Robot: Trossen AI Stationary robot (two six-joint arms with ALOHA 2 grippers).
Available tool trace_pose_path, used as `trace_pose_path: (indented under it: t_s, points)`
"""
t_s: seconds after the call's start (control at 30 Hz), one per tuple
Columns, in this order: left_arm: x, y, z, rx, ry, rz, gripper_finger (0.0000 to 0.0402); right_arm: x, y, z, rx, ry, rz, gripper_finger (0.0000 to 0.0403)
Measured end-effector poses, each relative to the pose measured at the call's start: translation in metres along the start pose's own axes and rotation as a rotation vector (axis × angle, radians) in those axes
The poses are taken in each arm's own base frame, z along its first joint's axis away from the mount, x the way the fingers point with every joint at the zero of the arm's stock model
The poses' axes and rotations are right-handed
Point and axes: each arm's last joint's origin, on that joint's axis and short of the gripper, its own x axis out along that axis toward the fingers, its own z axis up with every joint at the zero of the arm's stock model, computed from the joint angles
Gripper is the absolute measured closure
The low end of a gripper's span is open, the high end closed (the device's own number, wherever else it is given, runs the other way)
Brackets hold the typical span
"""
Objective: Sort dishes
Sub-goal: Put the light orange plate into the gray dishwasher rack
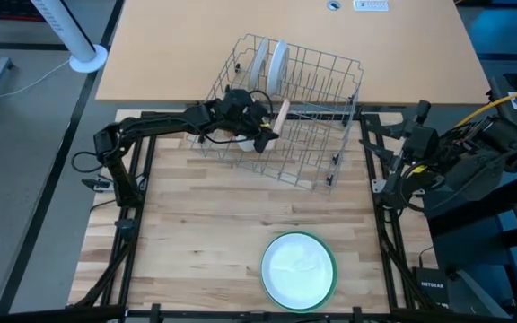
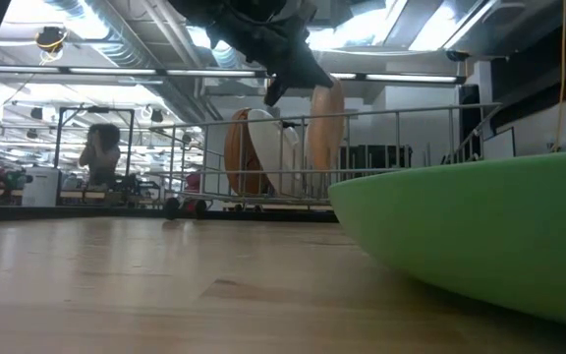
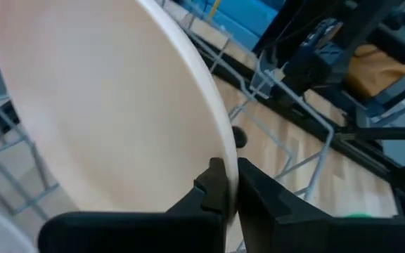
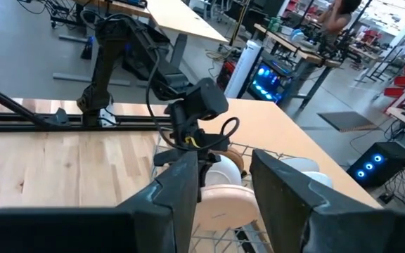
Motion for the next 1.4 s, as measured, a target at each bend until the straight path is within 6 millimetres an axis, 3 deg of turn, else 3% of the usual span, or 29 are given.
trace_pose_path:
  t_s: [1.0, 1.4]
  points:
    - [-0.0009, 0.0057, -0.0058, 0.048, 0.032, 0.161, 0.0381, 0.0002, 0.0016, -0.0003, 0.002, 0.012, 0.033, 0.0265]
    - [-0.0016, 0.0068, -0.0051, 0.178, 0.035, 0.188, 0.0271, 0.0002, 0.0018, -0.0003, 0.001, 0.012, 0.033, 0.0265]
